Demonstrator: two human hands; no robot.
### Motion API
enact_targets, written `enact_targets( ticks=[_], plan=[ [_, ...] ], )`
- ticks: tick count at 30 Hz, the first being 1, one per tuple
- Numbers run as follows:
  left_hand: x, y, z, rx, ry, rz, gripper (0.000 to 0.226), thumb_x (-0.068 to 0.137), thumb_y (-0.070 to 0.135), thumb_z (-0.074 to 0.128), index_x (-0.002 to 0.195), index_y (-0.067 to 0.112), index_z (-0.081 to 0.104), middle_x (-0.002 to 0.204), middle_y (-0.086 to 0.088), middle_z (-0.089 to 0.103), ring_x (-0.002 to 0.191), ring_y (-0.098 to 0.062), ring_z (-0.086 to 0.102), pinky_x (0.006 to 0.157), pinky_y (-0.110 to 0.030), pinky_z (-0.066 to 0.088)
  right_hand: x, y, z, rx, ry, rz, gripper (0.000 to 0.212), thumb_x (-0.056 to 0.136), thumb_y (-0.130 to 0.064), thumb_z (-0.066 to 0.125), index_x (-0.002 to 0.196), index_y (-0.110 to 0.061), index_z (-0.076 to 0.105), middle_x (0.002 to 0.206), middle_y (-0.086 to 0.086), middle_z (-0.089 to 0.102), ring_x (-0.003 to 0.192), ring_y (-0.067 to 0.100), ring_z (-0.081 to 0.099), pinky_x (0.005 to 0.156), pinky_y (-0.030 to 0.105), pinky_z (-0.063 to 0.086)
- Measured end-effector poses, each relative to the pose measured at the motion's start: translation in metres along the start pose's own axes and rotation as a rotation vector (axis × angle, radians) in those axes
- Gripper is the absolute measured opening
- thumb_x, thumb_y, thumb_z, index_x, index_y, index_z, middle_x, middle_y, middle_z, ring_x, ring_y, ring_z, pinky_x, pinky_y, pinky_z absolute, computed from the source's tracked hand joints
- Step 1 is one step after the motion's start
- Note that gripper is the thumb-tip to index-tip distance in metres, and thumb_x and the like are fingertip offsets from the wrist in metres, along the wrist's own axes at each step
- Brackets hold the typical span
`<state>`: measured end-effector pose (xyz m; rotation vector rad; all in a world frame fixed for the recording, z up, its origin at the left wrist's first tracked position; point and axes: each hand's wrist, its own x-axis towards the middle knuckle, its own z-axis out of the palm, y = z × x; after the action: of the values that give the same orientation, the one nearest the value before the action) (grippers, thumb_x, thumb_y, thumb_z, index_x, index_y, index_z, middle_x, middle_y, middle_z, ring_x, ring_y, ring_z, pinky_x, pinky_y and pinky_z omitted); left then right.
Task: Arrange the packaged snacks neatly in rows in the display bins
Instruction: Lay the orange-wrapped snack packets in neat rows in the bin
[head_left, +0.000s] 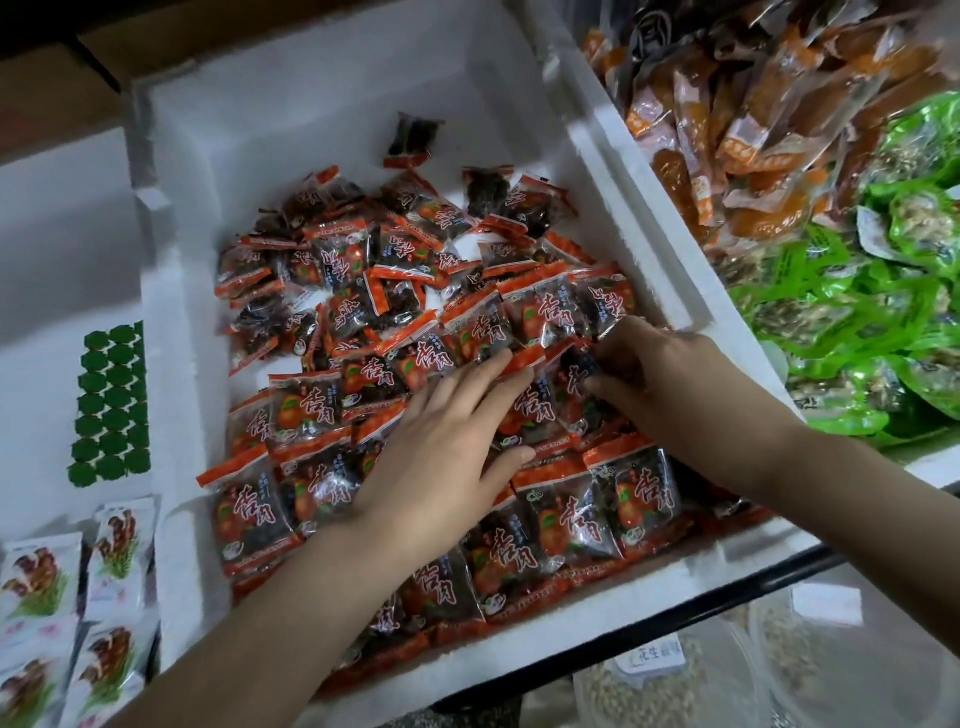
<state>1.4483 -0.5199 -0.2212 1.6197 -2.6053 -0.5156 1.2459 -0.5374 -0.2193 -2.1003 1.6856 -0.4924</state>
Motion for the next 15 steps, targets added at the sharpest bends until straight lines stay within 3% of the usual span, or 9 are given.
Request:
enact_targets(
  ticks=[5, 9, 12, 15],
  plan=[
    [0.000, 0.000, 0.002, -0.012, -0.022, -0.007, 0.062, 0.096, 0.049, 0.031, 0.148, 0.038, -0.002, 0.152, 0.023, -0.014, 0.141, -0.001, -0.012, 0.113, -0.025, -0.011, -0.004, 0.003, -0.002, -0.305, 0.025, -0.054, 0.038, 0.088, -0.051, 0.048, 0.098, -0.014, 0.053, 0.098, 0.002, 0.052, 0.089, 0.023, 0.055, 0.059, 0.027, 0.031],
    [-0.001, -0.002, 0.006, -0.085, -0.040, 0.007, 0.059, 0.097, 0.048, 0.024, 0.146, 0.041, -0.008, 0.148, 0.025, -0.023, 0.139, 0.002, -0.020, 0.113, -0.024, -0.015, -0.002, 0.005, -0.007, -0.397, 0.064, -0.104, 0.038, 0.085, -0.045, 0.049, 0.081, -0.009, 0.060, 0.080, 0.006, 0.057, 0.072, 0.029, 0.062, 0.048, 0.026, 0.037],
    [-0.002, -0.003, 0.002, -0.168, -0.010, 0.019, 0.055, 0.096, 0.049, 0.022, 0.148, 0.042, 0.004, 0.152, 0.026, -0.014, 0.139, 0.006, -0.017, 0.108, -0.015, -0.016, 0.013, -0.003, -0.011, -0.294, 0.113, -0.116, 0.034, 0.089, -0.041, 0.047, 0.094, -0.010, 0.058, 0.088, 0.007, 0.058, 0.077, 0.027, 0.060, 0.058, 0.029, 0.044],
    [0.001, -0.013, -0.011, -0.212, 0.108, 0.000, 0.051, 0.095, 0.046, 0.027, 0.145, 0.039, 0.024, 0.151, 0.025, 0.009, 0.136, 0.009, -0.001, 0.110, -0.013, -0.007, 0.045, -0.020, -0.006, -0.105, 0.113, -0.192, 0.029, 0.092, -0.031, 0.050, 0.111, -0.009, 0.054, 0.105, 0.008, 0.058, 0.093, 0.024, 0.057, 0.076, 0.031, 0.043]
  ],
)
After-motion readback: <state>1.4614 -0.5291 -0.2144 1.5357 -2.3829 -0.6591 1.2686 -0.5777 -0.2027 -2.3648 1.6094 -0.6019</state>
